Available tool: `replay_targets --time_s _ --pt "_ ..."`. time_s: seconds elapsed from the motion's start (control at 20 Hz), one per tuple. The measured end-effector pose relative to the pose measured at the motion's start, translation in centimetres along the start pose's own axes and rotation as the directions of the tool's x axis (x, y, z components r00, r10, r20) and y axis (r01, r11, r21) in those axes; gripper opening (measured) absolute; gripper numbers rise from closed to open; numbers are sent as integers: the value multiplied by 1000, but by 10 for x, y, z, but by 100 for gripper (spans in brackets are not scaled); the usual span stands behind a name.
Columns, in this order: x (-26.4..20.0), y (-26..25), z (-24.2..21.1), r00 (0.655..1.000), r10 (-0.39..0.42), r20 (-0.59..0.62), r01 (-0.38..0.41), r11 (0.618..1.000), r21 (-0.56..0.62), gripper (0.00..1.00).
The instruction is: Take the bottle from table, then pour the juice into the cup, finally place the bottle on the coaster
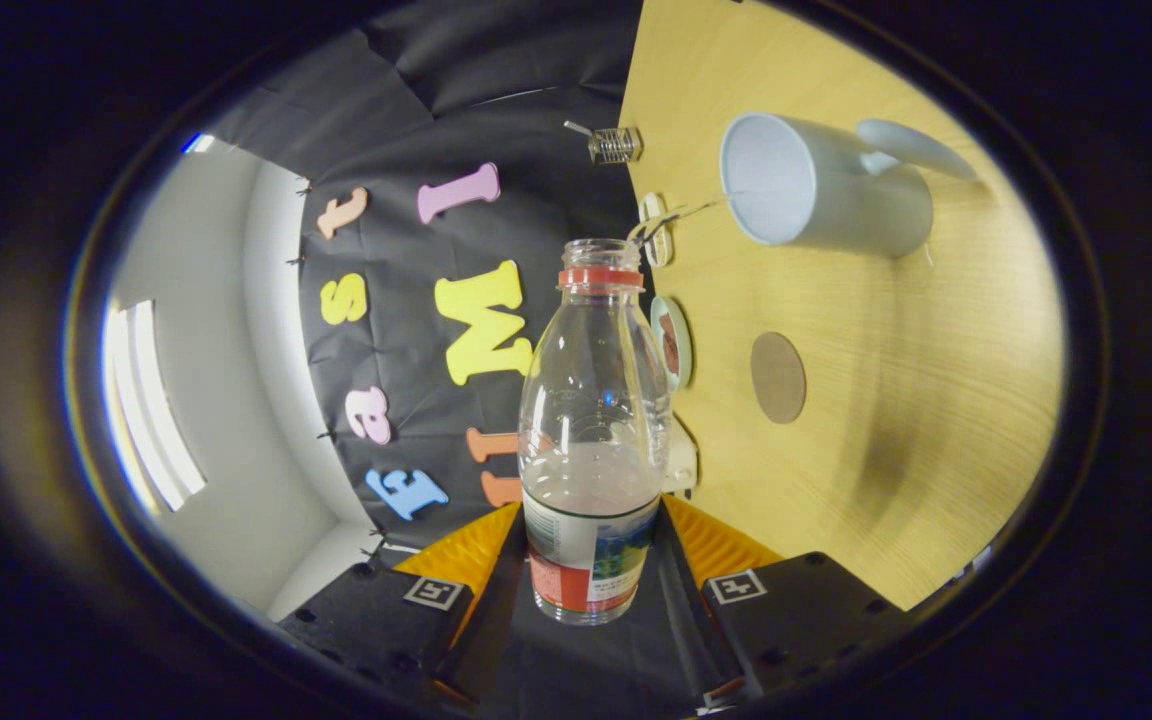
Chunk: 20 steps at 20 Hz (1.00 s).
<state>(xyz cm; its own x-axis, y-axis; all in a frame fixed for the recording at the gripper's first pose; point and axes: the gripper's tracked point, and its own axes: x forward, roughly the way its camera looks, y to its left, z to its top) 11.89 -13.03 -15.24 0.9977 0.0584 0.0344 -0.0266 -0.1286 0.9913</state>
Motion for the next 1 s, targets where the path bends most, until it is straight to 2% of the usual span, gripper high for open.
replay_targets --time_s 1.0 --pt "-2 32 0 999 49 2 -49 996 71 74"
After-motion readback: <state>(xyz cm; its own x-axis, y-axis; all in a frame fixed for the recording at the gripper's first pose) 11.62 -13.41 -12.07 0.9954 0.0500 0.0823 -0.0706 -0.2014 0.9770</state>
